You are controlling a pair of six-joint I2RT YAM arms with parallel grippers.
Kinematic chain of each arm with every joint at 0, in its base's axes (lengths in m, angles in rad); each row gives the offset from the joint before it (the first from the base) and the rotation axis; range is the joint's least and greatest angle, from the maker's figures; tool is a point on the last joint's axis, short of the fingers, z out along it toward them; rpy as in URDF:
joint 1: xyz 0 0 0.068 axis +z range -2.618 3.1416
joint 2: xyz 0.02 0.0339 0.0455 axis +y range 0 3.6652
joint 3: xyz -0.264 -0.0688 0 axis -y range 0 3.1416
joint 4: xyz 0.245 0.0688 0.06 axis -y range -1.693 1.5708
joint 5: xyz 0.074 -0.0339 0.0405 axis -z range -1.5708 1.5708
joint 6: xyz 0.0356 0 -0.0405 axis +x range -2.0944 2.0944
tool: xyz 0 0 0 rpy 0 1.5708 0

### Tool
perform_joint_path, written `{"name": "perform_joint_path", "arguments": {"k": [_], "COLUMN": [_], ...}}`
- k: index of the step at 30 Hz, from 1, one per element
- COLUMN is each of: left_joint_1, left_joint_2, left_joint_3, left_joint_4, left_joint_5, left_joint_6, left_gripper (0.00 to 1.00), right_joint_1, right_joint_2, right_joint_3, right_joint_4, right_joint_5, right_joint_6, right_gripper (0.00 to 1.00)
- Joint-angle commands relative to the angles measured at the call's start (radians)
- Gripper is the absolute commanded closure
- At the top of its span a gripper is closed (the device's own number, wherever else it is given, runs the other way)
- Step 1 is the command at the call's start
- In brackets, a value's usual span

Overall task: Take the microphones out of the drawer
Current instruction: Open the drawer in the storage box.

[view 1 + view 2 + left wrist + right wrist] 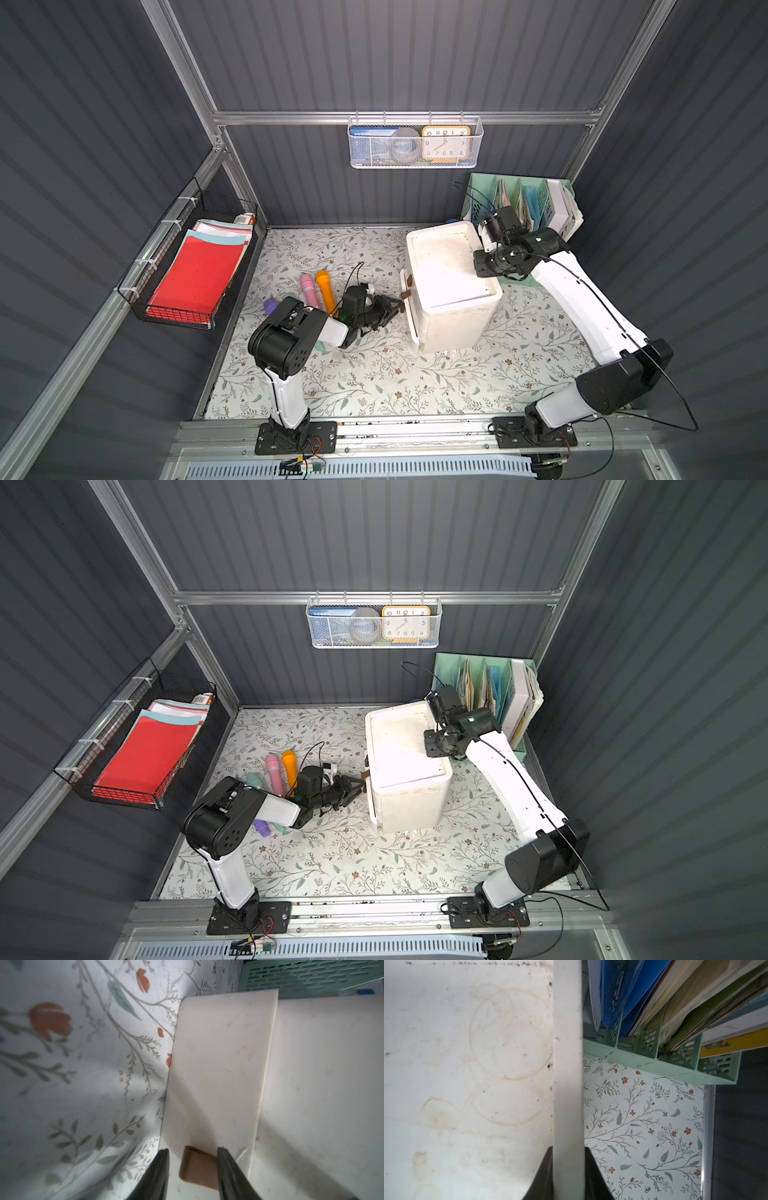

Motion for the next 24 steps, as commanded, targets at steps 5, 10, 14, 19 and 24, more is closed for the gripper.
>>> {"name": "perform_joint_path", "arguments": {"k": [5, 10, 14, 19, 24], "left_joint_1": [-0.007, -0.017, -0.034, -0.045, -0.049], "left_joint_2": [0.067, 0.077, 0.085, 0.096, 0.111], "left_joint_3": [-0.011, -0.008, -0.006, -0.018, -0.036], "left_joint_4": [0.215, 0.214, 0.220, 0.217, 0.222], "left_joint_5": [0.010, 0.021, 0.034, 0.047, 0.041], "left_joint_6": [-0.127, -0.130, -0.137, -0.139, -0.154], "left_gripper": [0.58, 0.57, 0.57, 0.55, 0.54], "right_joint_1": [0.007, 0.008, 0.008, 0.008, 0.007], "right_joint_2": [0.131, 0.128, 0.127, 0.124, 0.122], "right_joint_3": [-0.107, -0.109, -0.109, -0.107, -0.107], "right_joint_4": [-0.084, -0.085, -0.085, -0.088, -0.087], "right_joint_5": [-0.030, -0.026, -0.026, -0.022, -0.024], "right_joint_6": [-0.004, -0.004, -0.002, -0.003, -0.001], "right_gripper": [1.00, 1.00, 1.00, 1.00, 1.00]}}
